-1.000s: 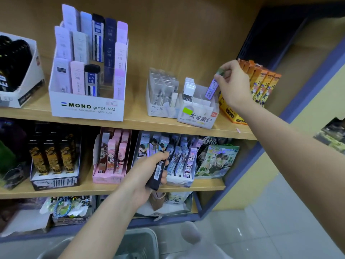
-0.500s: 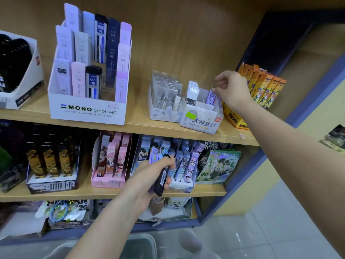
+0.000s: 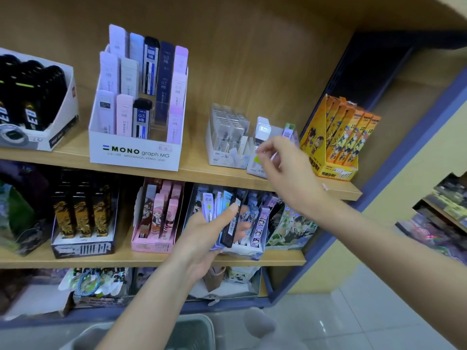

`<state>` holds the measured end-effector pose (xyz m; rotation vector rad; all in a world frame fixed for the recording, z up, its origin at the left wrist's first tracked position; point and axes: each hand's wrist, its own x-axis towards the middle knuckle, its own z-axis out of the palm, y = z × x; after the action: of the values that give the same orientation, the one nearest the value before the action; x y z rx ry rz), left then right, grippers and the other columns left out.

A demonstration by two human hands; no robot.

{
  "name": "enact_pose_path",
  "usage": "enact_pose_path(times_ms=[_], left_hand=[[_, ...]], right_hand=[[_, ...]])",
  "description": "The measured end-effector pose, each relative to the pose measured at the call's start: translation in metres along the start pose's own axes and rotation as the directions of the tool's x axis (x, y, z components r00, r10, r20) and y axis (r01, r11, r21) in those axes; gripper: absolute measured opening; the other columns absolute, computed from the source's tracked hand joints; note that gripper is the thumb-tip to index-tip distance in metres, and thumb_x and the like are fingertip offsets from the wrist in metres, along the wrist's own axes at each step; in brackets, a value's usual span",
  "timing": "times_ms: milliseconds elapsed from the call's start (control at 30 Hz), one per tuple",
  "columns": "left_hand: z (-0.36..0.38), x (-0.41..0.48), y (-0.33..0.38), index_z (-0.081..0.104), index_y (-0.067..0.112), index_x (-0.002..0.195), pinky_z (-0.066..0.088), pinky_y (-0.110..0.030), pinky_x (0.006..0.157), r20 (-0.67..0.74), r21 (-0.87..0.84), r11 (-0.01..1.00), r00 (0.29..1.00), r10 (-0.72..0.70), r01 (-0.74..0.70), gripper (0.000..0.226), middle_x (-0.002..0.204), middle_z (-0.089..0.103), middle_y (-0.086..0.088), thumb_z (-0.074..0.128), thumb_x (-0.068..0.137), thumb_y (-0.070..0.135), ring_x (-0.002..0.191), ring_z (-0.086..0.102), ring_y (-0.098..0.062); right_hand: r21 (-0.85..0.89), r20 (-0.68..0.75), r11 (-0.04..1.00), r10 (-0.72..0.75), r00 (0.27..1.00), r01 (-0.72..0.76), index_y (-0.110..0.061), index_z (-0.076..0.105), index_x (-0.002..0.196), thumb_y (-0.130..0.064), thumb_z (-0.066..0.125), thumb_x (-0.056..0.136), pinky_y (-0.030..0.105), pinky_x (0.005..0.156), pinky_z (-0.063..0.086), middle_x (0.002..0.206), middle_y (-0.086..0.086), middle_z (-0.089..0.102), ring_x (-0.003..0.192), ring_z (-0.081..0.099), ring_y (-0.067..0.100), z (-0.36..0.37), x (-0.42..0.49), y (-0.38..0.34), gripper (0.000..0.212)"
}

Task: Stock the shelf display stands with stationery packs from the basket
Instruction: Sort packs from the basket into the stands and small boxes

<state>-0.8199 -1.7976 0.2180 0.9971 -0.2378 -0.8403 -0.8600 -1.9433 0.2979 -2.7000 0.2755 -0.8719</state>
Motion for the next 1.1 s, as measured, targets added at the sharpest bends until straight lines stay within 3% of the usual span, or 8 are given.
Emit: enact_pose_path(times_ms=[67,167,267,333,433,633,933,1100], left_hand=[[-0.001,-0.002,0.001,0.066,0.009,0.102,0.053,-0.022,0.056,-0.011,0.064,0.997,0.999,0.037,-0.037,0.019,0.089,0.075,-0.003,0.062,0.089,0.022,0.065,0.07,-0.011],[-0.004,-0.005,0.003,0.066,0.013,0.099,0.053,-0.025,0.057,-0.014,0.139,0.987,0.996,0.088,-0.086,0.015,0.078,0.073,-0.005,0.064,0.087,0.022,0.058,0.067,-0.011],[-0.008,-0.009,0.003,0.067,0.015,0.095,0.055,-0.023,0.056,-0.015,0.218,0.963,0.986,0.165,-0.158,0.008,0.074,0.072,0.001,0.064,0.088,0.014,0.061,0.066,-0.01],[-0.012,-0.012,0.005,0.066,0.013,0.095,0.055,-0.022,0.054,-0.021,0.257,0.949,0.981,0.193,-0.181,0.007,0.072,0.07,0.001,0.062,0.09,0.015,0.06,0.065,-0.01],[-0.019,-0.02,0.013,0.065,0.009,0.099,0.049,-0.02,0.049,-0.023,0.227,0.959,0.983,0.182,-0.172,0.015,0.072,0.068,-0.001,0.057,0.093,0.019,0.056,0.063,-0.009],[-0.038,-0.039,0.031,0.066,0.011,0.095,0.037,-0.018,0.041,0.019,0.223,0.97,0.995,0.099,-0.101,0.017,0.066,0.066,0.005,0.062,0.088,0.026,0.051,0.057,-0.009],[-0.069,-0.056,0.049,0.065,0.017,0.091,0.035,-0.02,0.037,-0.121,0.458,0.856,0.936,0.329,-0.241,0.007,0.051,0.058,0.006,0.065,0.089,0.024,0.04,0.051,-0.01],[-0.087,-0.058,0.062,0.044,0.01,0.081,0.023,-0.017,0.032,-0.255,0.415,0.875,0.892,0.374,-0.248,0.027,0.037,0.038,0.01,0.055,0.095,0.03,0.029,0.028,-0.005]], right_hand=[[0.043,0.192,0.99,0.12,0.974,-0.131,-0.021,0.053,0.103,-0.027,0.049,0.097,0.01,0.063,0.037,0.091,-0.008,0.052,0.076,0.05,-0.005,0.009,-0.014,-0.01,0.009],[0.103,0.438,0.924,0.289,0.851,-0.367,-0.018,0.059,0.095,-0.035,0.052,0.095,0.016,0.062,0.042,0.084,-0.002,0.059,0.071,0.056,0.009,0.017,-0.022,-0.02,0.018],[0.21,0.507,0.808,0.392,0.768,-0.551,-0.015,0.062,0.09,-0.03,0.059,0.092,0.011,0.05,0.044,0.071,0.001,0.058,0.052,0.053,0.001,0.015,-0.023,-0.03,0.015],[0.306,0.551,0.718,0.402,0.732,-0.625,-0.011,0.064,0.091,-0.022,0.061,0.092,0.01,0.057,0.05,0.074,0.002,0.062,0.054,0.057,-0.001,0.015,-0.023,-0.036,0.011],[0.424,0.568,0.646,0.356,0.742,-0.635,-0.01,0.061,0.097,-0.014,0.058,0.093,0.017,0.071,0.056,0.078,0.005,0.066,0.063,0.064,0.006,0.014,-0.023,-0.044,0.006],[0.516,0.533,0.627,0.298,0.792,-0.584,-0.017,0.059,0.106,-0.006,0.05,0.096,0.017,0.076,0.055,0.089,0.001,0.068,0.073,0.068,0.005,0.007,-0.021,-0.059,0.017],[0.484,0.658,0.585,0.247,0.711,-0.651,-0.003,0.06,0.114,-0.014,0.062,0.09,0.018,0.072,0.056,0.087,0.004,0.071,0.076,0.068,0.009,0.021,-0.02,-0.086,0.027],[0.554,0.427,0.7,0.224,0.876,-0.45,-0.004,0.059,0.113,-0.008,0.058,0.092,0.018,0.071,0.056,0.082,0.006,0.067,0.068,0.065,0.008,0.021,0.001,-0.112,0.022]])
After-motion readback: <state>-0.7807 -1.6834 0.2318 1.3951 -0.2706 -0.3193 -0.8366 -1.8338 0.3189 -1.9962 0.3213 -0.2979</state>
